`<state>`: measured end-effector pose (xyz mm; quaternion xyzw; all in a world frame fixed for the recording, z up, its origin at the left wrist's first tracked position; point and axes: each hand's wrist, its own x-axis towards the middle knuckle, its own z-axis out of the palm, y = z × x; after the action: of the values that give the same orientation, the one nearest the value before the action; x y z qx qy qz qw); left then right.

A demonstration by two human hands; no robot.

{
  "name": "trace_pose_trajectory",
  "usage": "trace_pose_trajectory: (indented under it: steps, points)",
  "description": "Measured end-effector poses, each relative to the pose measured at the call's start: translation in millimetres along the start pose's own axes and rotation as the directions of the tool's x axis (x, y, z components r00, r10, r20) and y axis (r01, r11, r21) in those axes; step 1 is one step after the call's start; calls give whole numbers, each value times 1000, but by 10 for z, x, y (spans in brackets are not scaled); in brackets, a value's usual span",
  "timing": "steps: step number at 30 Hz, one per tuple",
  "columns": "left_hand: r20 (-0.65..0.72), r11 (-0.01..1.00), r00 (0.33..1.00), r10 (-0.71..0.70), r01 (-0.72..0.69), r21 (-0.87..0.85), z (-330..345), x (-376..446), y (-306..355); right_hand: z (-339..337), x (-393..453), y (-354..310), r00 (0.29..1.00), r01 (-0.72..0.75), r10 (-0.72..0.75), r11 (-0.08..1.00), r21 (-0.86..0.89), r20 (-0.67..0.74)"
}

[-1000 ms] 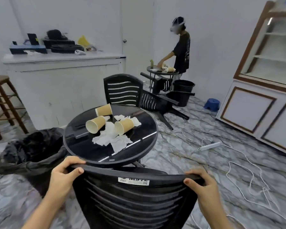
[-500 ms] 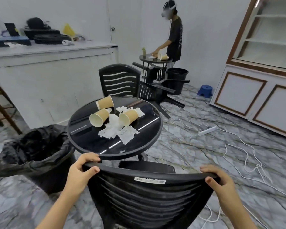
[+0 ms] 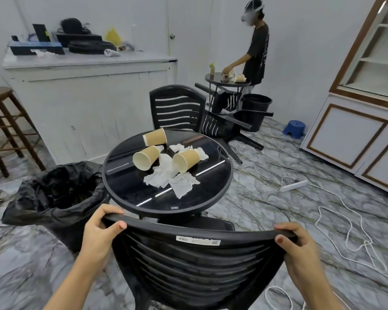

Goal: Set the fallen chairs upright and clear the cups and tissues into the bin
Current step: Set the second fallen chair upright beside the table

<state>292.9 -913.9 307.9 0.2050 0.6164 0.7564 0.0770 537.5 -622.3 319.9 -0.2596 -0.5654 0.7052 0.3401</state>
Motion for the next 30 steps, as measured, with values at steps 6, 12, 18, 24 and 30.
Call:
trace_pose_trajectory:
  steps: [6,12,18,24,30]
  points:
    - [-77,1000,997,20,-19,14,-318,5,-45,270,113,206,998,-11,8,999,40,64]
    - [-38,998,999,-15,13,-69,-624,-57,-120,402,83,359,987,-6,-1,999,38,164]
    - [79,998,997,-17,22,-60,-824,200,-107,508,-305,580,996,9,-14,998,60,91]
    - [75,988,994,-81,90,-125,-1097,-10,-219,641,-330,601,991,-13,11,1000,12,135]
    - [57,993,994,-97,100,-60,-910,-299,-306,362,-207,571,981,-59,53,998,28,186]
